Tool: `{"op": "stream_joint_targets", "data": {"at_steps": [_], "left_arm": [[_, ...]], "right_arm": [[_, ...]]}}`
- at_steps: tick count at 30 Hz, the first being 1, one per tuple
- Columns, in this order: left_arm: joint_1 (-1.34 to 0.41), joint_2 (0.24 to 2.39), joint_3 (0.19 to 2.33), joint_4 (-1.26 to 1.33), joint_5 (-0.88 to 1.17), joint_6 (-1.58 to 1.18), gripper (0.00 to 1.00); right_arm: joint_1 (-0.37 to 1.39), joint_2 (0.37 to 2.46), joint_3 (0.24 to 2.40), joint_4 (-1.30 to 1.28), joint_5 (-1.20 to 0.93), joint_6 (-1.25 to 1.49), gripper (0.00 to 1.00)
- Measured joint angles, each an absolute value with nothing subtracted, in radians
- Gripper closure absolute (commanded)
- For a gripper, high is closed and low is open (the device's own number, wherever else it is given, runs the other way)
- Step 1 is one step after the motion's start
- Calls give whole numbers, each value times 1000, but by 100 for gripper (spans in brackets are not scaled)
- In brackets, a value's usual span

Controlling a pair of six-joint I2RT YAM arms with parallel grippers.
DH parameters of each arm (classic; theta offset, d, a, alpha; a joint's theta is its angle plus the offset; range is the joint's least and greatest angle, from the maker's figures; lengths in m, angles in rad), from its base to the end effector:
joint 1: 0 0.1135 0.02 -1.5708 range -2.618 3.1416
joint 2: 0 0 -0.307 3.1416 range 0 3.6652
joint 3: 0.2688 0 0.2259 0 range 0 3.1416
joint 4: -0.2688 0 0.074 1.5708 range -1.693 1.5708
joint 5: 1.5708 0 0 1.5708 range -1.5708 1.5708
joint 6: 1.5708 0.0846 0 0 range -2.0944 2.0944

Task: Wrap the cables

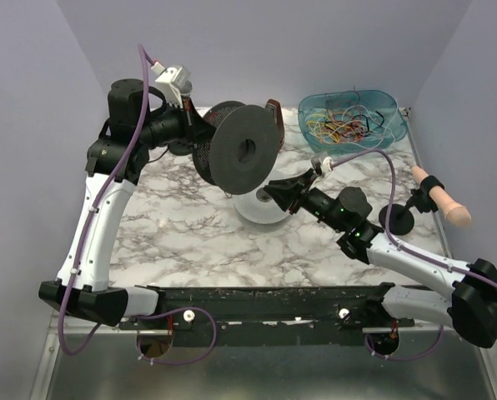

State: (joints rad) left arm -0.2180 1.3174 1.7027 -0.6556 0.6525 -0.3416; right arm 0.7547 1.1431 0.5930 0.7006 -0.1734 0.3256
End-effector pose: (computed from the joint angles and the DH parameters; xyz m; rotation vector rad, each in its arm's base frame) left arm 0.2412 -0.1060 0.5104 0.3588 1.8646 -0.9842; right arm 0.1832 0.1923 0.3537 -0.4657 1.4277 1.0051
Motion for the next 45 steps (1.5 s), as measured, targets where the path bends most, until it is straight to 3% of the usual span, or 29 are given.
{"op": "stream_joint_targets", "data": {"at_steps": [12,23,37,45], "left_arm": [[-203,1308,1420,-623,714,-348,100],[-53,1272,1255,-583,810,-324,100],[345,1343,945,-113,908,-551,100],[413,1428,878,-26,911,-568,100]], "right_arm": [[667,973,566,437,-174,276,30],[653,991,725,109,-215,193,25],[653,1061,813,75,-314,194,25],[653,1029,812,72,-316,193,24]]}}
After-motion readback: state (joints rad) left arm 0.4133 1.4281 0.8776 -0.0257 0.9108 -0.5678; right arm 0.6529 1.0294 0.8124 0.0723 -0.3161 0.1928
